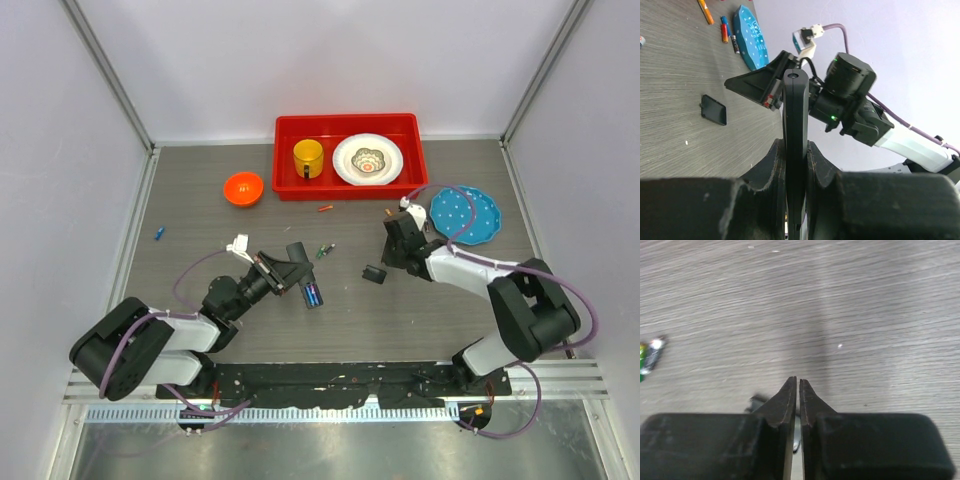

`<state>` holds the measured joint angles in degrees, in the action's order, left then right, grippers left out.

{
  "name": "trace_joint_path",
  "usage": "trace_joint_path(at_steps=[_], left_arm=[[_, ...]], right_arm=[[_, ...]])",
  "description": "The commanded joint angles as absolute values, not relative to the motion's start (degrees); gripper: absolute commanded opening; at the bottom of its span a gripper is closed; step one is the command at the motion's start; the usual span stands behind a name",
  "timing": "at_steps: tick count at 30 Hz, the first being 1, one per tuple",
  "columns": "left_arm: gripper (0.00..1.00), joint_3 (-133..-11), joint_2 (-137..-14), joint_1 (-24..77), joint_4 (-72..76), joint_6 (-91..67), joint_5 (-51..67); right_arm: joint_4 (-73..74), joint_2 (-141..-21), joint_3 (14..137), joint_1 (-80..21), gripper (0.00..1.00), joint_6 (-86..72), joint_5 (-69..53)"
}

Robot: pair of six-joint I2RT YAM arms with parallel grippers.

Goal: Load the batteries into the remote control
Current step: Adjust the battery cover at the center of the board.

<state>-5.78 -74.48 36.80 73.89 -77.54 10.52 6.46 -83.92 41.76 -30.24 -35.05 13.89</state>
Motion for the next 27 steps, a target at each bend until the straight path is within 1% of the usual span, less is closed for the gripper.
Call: trace_joint_path(at_steps=[1, 2, 4, 10, 13, 21, 27], left_arm=[[0.00, -6.94, -72.95, 37.00, 77.88, -76.64, 10.55], [0.00, -6.86, -72.43, 37.00, 77.61, -76.55, 10.55], [0.00, -6.68, -71.90, 37.00, 76.91, -76.47, 10.37], [0.00, -6.24, -70.58, 37.00, 75.68, -75.67, 10.02], [0.00, -6.15, -70.40, 37.00, 75.67, -75.59, 10.11], [0.00, -5.89, -70.49, 37.00, 75.76, -75.59, 10.11], [0.00, -5.45, -70.05, 37.00, 75.67, -75.85, 10.11]], right_arm=[[6.86, -88.76, 44.29, -29.01, 0.08, -32.52, 17.23], [6.94, -89.20, 44.38, -29.00, 0.04, -32.61, 16.62], [7.21, -89.56, 44.04, -29.00, 0.01, -32.87, 15.30], [7.21, -87.81, 40.17, -29.27, 0.01, -34.27, 12.57], [7.47, -85.79, 38.07, -31.19, 0.01, -35.07, 10.99], [11.86, -82.71, 37.00, -39.01, 0.01, -39.29, 13.97], [14.85, -79.81, 38.05, -40.25, 0.02, -40.25, 16.69]])
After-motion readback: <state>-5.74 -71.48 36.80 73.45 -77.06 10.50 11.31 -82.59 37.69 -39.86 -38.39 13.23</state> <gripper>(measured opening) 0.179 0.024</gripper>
